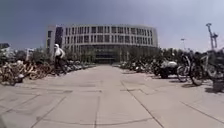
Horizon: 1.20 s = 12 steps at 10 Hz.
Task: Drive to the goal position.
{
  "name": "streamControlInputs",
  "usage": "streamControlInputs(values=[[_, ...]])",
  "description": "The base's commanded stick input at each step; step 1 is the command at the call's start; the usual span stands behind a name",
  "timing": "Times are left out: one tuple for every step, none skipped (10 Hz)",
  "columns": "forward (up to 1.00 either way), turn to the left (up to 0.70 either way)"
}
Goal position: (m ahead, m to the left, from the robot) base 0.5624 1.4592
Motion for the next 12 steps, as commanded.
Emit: streamControlInputs(values=[[0.70,0.00],[0.70,0.00],[0.70,0.00],[0.70,0.00],[0.70,0.00],[0.70,0.00],[0.70,0.00],[0.70,0.00],[0.70,0.00],[0.70,0.00],[0.70,0.00],[0.70,0.00]])
